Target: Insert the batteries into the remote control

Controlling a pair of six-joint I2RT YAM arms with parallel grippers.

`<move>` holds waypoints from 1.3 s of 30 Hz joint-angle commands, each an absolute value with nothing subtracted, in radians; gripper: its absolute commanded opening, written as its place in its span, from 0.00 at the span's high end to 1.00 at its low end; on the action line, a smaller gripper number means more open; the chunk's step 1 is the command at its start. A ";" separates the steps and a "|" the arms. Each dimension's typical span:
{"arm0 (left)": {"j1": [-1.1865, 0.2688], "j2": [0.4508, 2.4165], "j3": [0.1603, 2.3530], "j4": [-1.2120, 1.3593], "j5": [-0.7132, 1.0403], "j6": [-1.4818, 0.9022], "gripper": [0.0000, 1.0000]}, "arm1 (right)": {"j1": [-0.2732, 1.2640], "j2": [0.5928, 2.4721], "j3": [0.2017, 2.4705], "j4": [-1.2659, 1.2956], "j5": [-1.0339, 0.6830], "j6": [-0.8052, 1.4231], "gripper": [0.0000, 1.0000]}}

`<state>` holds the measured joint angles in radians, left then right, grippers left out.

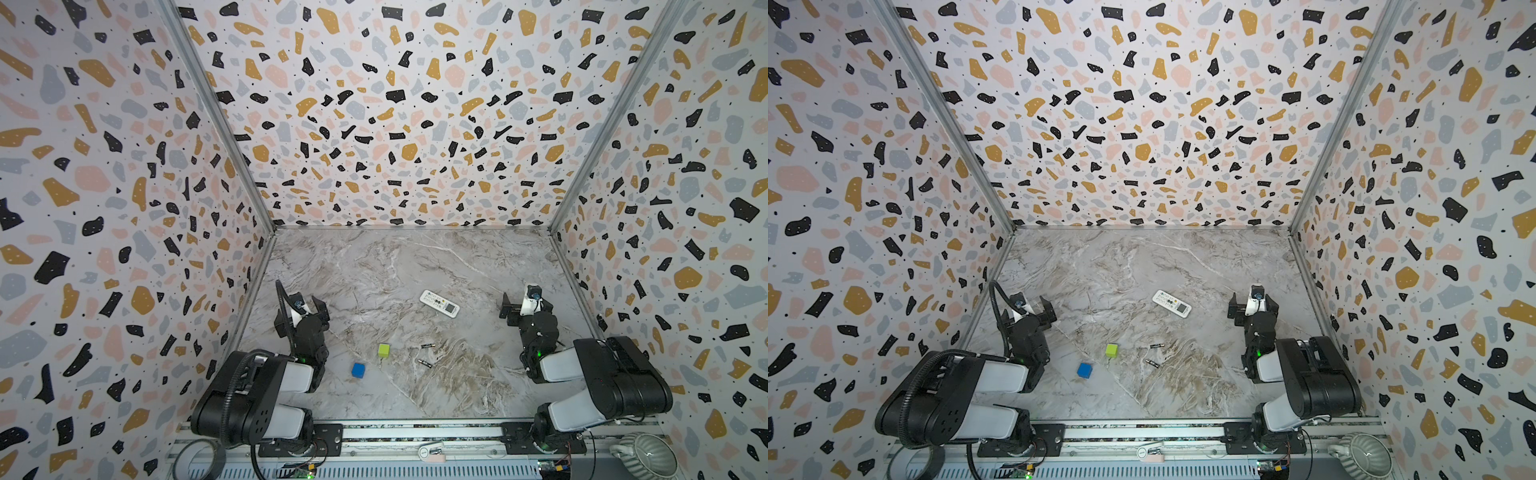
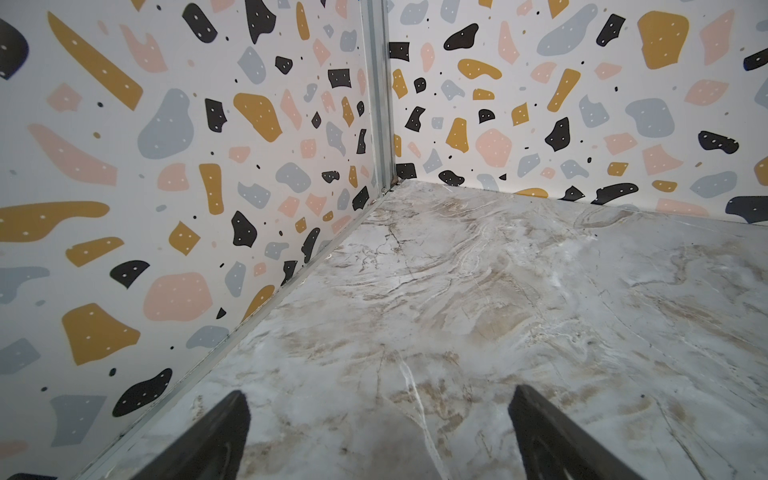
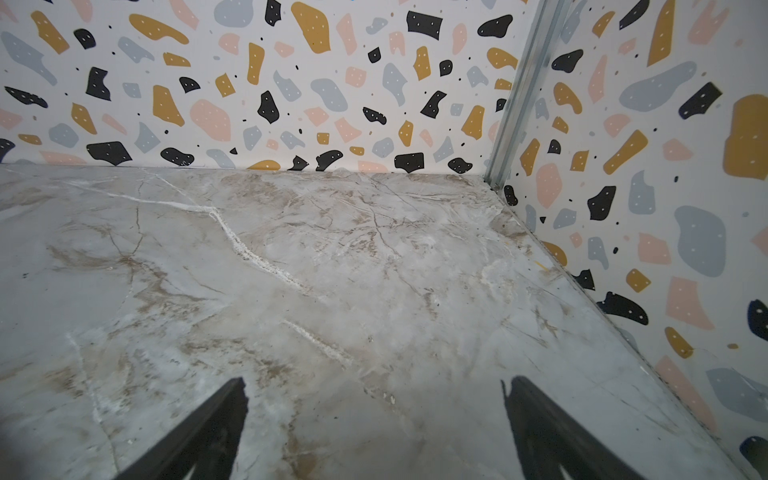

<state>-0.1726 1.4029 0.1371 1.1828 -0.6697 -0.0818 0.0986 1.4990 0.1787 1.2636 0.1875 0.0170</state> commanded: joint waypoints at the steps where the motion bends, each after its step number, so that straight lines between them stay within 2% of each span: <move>1: -0.169 1.393 0.141 1.236 -0.672 -0.088 0.00 | 0.104 1.488 0.195 1.265 0.196 0.018 0.01; 21: -0.169 1.391 0.140 1.237 -0.672 -0.087 0.01 | 0.102 1.485 0.194 1.265 0.193 0.019 0.01; 24: -0.168 1.367 0.145 1.213 -0.675 -0.084 0.01 | 0.133 1.432 0.194 1.232 0.218 -0.015 0.01; 27: -0.175 1.278 0.189 1.055 -0.651 -0.073 0.01 | 0.182 1.337 0.225 1.098 0.265 -0.053 0.01; 30: -0.187 1.168 0.303 0.730 -0.608 -0.077 0.00 | 0.253 1.220 0.257 0.978 0.311 -0.074 0.01; 32: -0.204 1.125 0.383 0.550 -0.574 -0.117 0.00 | 0.288 1.144 0.294 0.882 0.323 -0.007 0.01; 35: -0.238 1.120 0.520 0.313 -0.444 -0.192 0.01 | 0.298 1.098 0.413 0.648 0.210 0.060 0.01; 39: -0.350 1.191 0.663 0.103 -0.238 -0.201 0.01 | 0.301 1.155 0.547 0.472 0.035 0.033 0.01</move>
<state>-0.2890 1.1519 0.6018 0.3676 -0.4366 -0.1696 0.2951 1.1259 0.4721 0.6899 0.1749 0.0223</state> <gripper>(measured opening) 0.994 0.990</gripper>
